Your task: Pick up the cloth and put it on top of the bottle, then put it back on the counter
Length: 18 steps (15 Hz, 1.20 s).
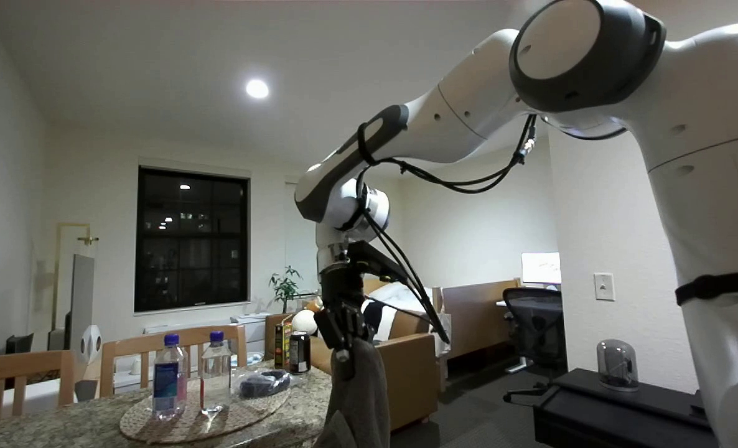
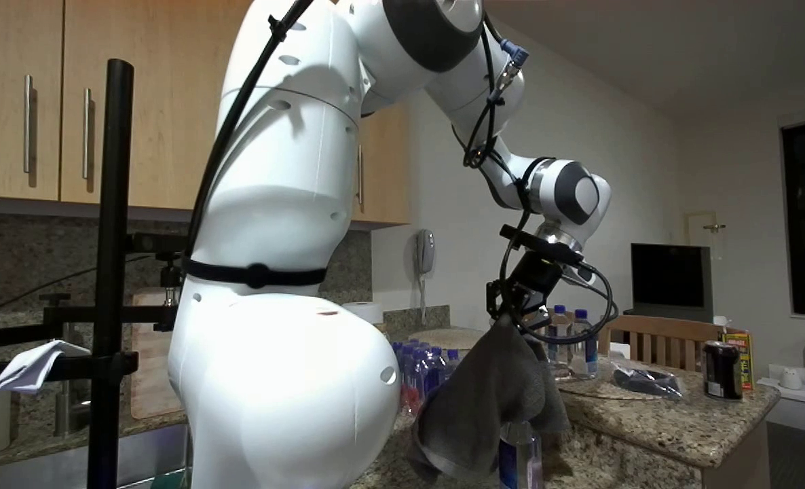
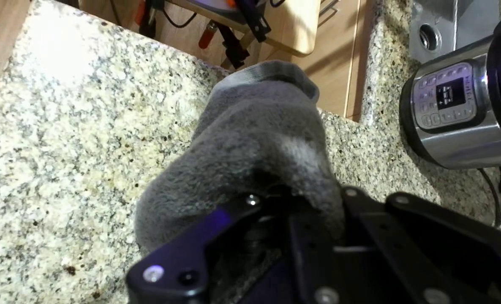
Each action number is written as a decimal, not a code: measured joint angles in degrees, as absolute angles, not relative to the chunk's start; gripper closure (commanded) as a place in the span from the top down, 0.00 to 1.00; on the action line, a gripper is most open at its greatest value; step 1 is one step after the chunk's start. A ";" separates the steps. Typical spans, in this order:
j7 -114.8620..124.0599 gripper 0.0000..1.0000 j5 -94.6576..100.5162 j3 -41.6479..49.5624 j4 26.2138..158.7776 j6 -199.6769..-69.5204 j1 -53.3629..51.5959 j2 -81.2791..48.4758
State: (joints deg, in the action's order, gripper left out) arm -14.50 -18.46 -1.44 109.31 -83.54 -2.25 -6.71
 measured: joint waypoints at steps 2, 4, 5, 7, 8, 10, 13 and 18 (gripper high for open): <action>-14.50 0.09 -18.46 -1.16 109.68 -83.54 -1.87 -7.67; -14.51 0.09 -18.46 -0.84 109.82 -83.54 -1.30 -8.88; -14.51 0.09 -18.46 -0.64 109.82 -83.54 -0.90 -9.59; -14.51 0.09 -18.49 -0.22 109.82 -83.54 -0.05 -11.24; -14.51 0.09 -18.49 -0.03 109.80 -83.53 0.37 -12.20; -14.51 0.09 -18.49 0.16 109.77 -83.53 1.15 -14.29; -14.51 0.09 -18.50 0.18 109.56 -83.53 1.85 -17.15; -14.49 0.09 -19.66 0.21 107.15 -83.19 2.64 -21.97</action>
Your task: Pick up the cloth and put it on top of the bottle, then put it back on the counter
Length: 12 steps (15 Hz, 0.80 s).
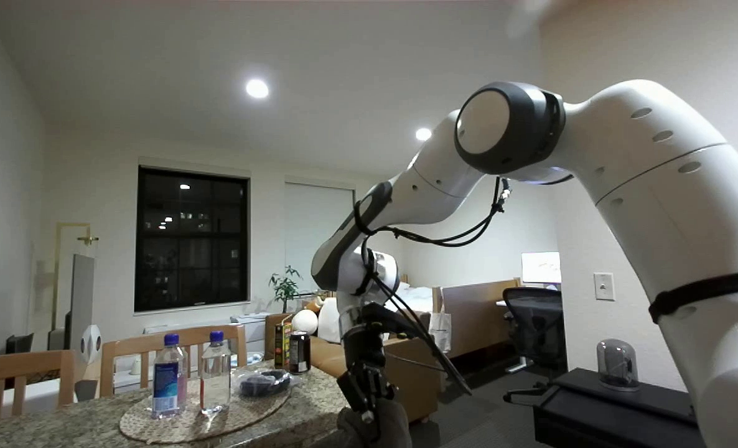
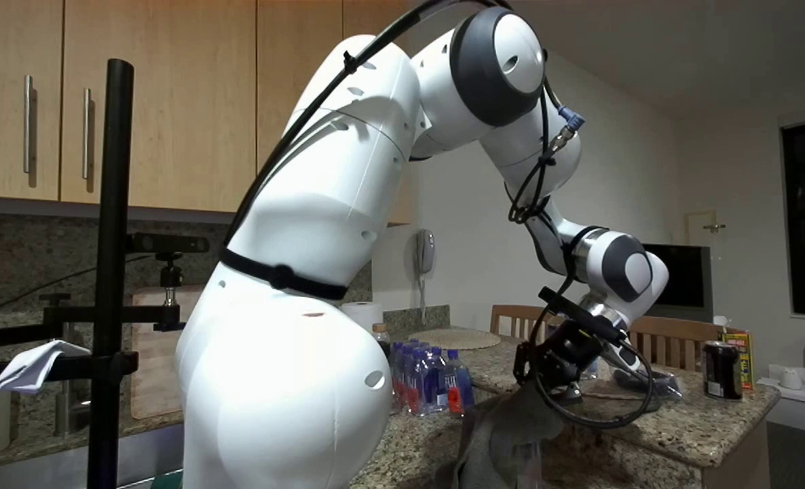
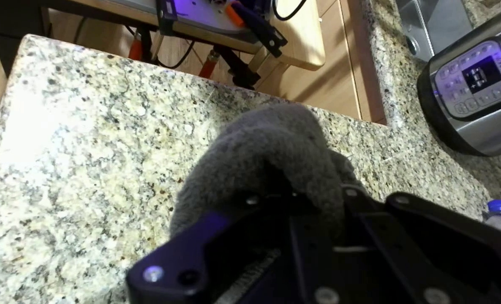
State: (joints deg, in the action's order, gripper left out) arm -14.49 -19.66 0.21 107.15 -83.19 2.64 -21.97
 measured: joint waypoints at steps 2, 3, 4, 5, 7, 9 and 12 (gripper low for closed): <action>-14.49 0.09 -20.86 0.22 105.33 -82.34 3.21 -23.65; -14.49 0.09 -21.58 0.22 104.27 -81.79 3.57 -24.33; -14.49 0.09 -22.48 0.23 103.05 -81.21 3.95 -24.85; -14.49 0.09 -23.43 0.23 101.68 -80.68 4.37 -25.22; -14.45 0.09 -25.37 0.23 98.67 -79.42 5.18 -25.62; -14.44 0.09 -27.22 0.22 95.58 -77.71 5.83 -25.64; -14.44 0.09 -28.47 -0.01 91.62 -75.32 5.95 -25.49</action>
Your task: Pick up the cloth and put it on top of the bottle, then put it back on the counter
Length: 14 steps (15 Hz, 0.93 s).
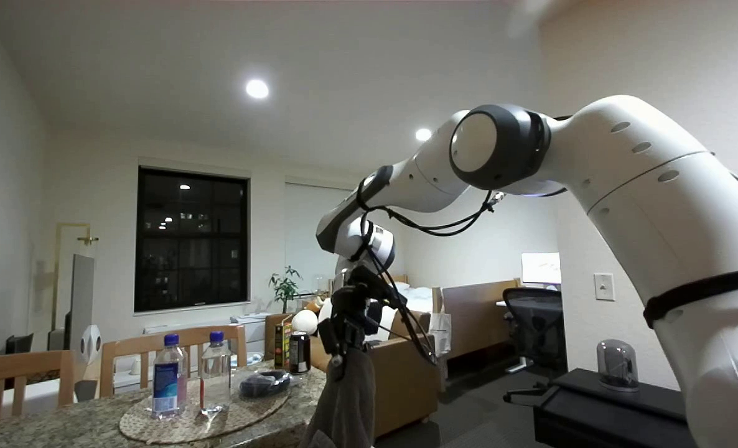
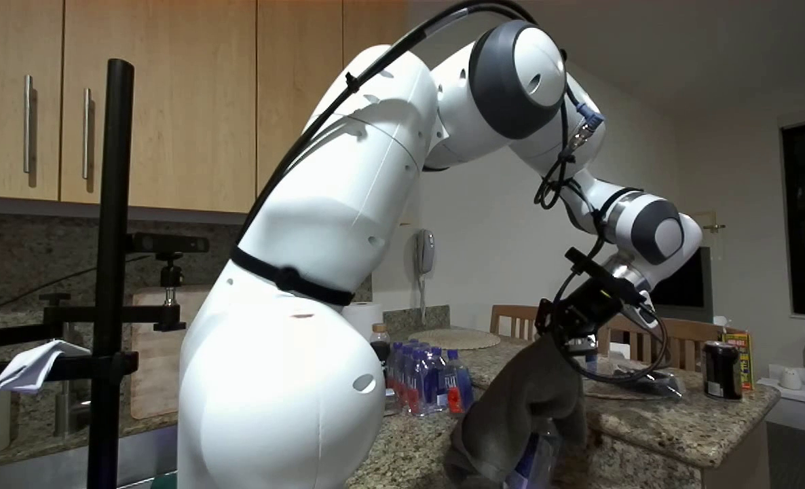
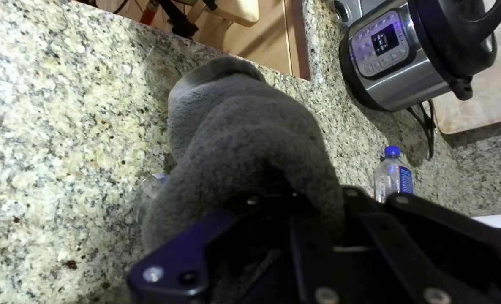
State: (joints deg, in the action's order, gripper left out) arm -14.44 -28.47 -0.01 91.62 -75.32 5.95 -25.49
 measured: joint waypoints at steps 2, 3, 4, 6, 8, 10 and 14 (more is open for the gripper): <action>-14.45 0.09 -28.60 -0.71 89.68 -73.67 5.85 -25.39; -14.54 0.09 -28.61 -1.07 88.97 -73.00 5.79 -25.33; -14.67 0.09 -28.61 -1.38 88.42 -72.33 5.76 -25.27; -15.31 0.09 -28.61 -1.76 87.52 -71.37 5.76 -25.20; -15.61 0.09 -28.61 -1.87 86.86 -71.13 5.76 -25.15; -15.61 0.08 -28.61 -1.77 86.47 -71.13 5.84 -25.16; -15.61 0.09 -28.63 -0.96 86.38 -71.63 6.04 -26.55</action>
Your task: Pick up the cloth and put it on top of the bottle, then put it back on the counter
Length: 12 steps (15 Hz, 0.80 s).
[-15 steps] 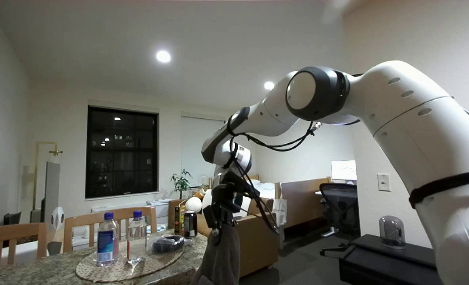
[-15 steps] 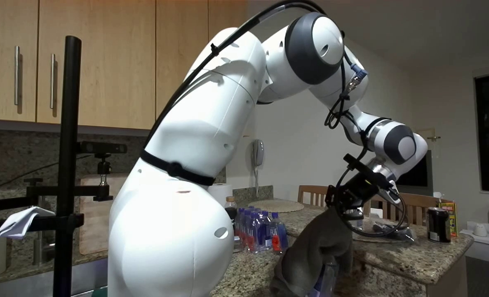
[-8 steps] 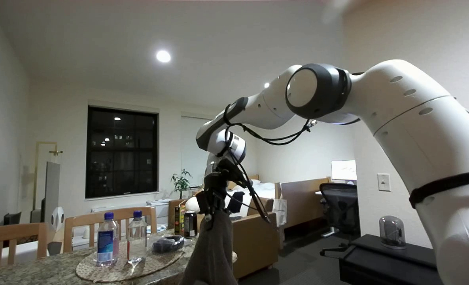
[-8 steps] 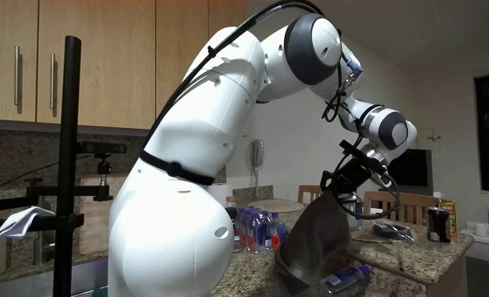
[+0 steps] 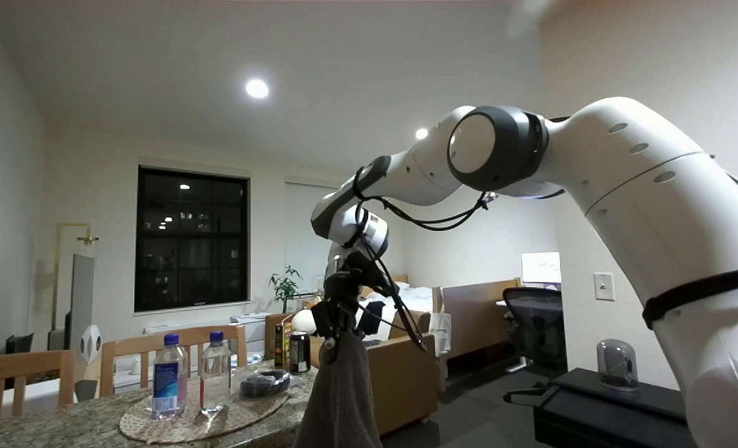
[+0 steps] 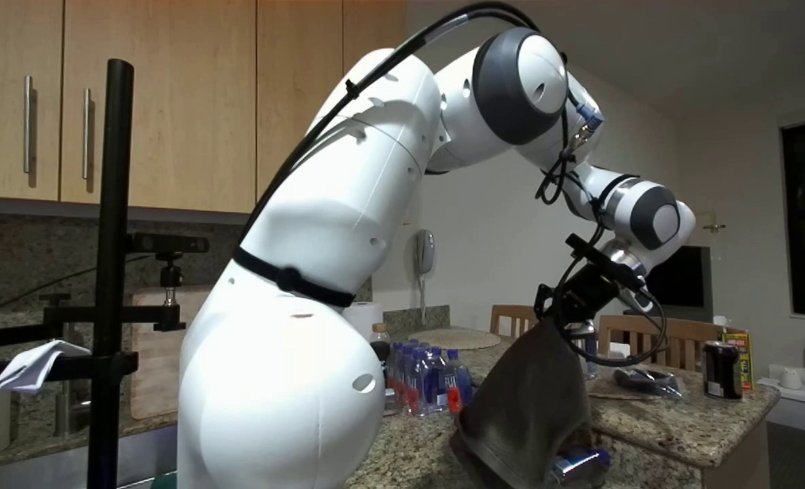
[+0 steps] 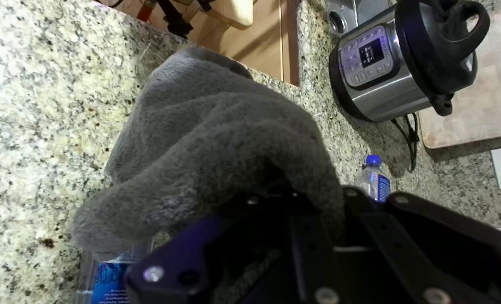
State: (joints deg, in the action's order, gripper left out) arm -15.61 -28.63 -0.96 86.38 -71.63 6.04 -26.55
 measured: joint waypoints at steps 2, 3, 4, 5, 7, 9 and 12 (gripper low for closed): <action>-15.52 0.09 -29.03 -0.68 86.21 -73.63 6.04 -28.69; -15.41 0.09 -29.26 -0.56 85.94 -75.03 6.05 -30.09; -15.24 0.09 -29.32 -0.46 85.47 -76.38 6.05 -31.65; -14.76 0.09 -29.32 -0.37 84.79 -77.71 6.06 -33.40; -12.60 0.09 -29.32 -0.21 83.10 -80.47 6.06 -37.38; -9.31 0.09 -29.32 0.10 81.03 -83.26 6.11 -41.56; -3.94 0.09 -29.32 0.55 77.03 -85.55 6.86 -47.31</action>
State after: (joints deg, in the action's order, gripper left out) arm -3.94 -29.32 0.55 77.03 -85.55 6.86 -47.31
